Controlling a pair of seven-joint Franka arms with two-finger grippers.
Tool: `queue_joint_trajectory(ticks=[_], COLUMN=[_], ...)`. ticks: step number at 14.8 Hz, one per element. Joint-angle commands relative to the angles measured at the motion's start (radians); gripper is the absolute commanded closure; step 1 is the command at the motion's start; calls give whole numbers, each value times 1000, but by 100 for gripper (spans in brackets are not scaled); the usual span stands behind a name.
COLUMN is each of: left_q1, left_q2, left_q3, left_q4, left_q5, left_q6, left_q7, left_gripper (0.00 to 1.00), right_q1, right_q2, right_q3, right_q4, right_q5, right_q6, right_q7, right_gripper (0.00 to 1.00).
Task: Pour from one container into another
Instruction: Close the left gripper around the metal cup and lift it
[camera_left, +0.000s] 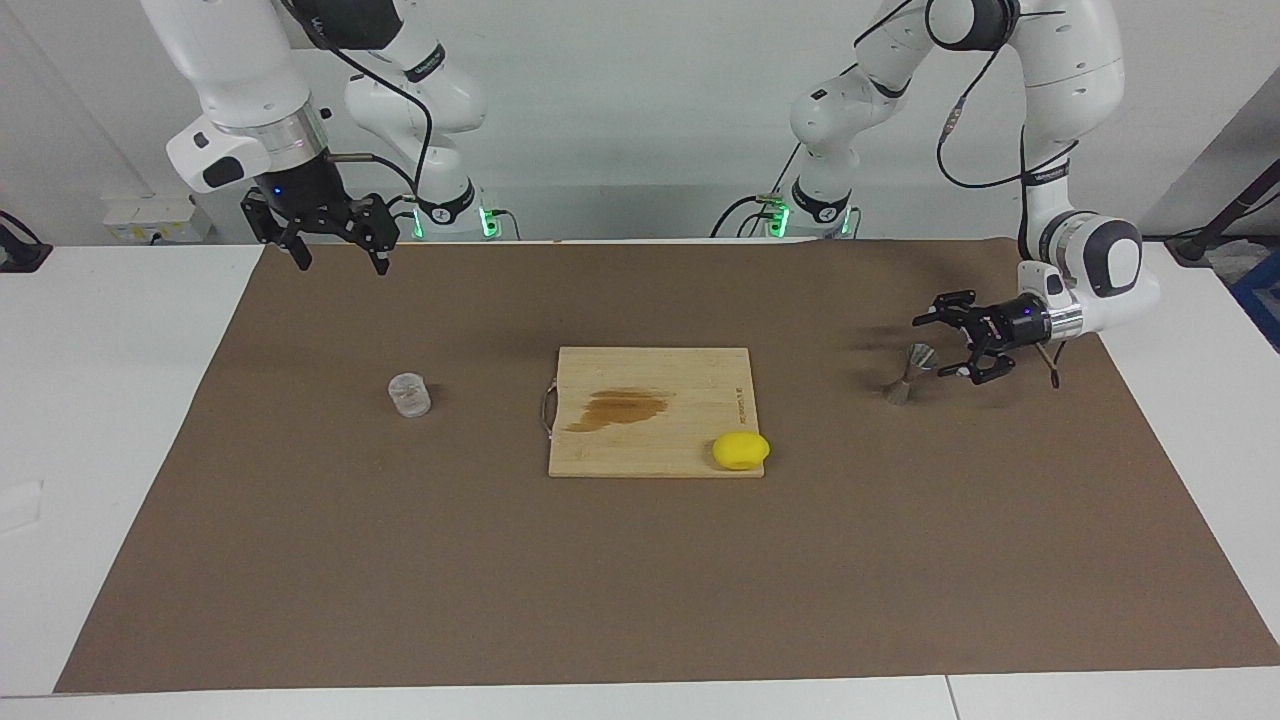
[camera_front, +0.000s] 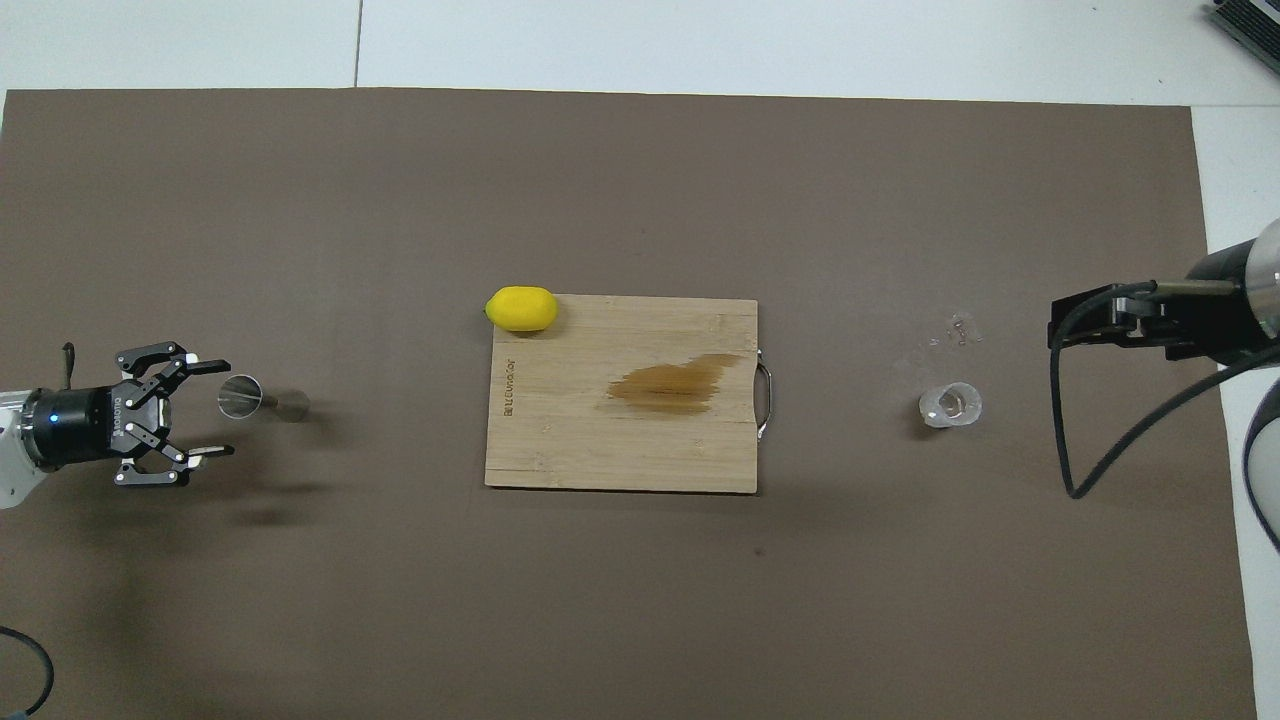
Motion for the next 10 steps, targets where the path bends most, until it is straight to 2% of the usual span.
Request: queue_joint_trajectory(ticks=[1, 6, 8, 10], left_q1=[5, -6, -12, -12], left_q2=[5, 3, 2, 2], left_q3=[-2, -3, -3, -3], left_q4=[-14, -35, -41, -41], left_q5=[-6, -7, -9, -9], left_q6=[9, 29, 35, 35], left_q7=[28, 69, 69, 69], left_gripper=[0, 2, 7, 20], right_q1=[-12, -12, -12, -12], right_q2=[-16, -16, -16, -16], right_q3=[3, 3, 3, 3], right_q4=[-12, -12, -12, -12], right_q5=[0, 0, 0, 0], right_q6=[-2, -2, -2, -2], right_q7=[-20, -20, -19, -20], right_gripper=[0, 0, 0, 0])
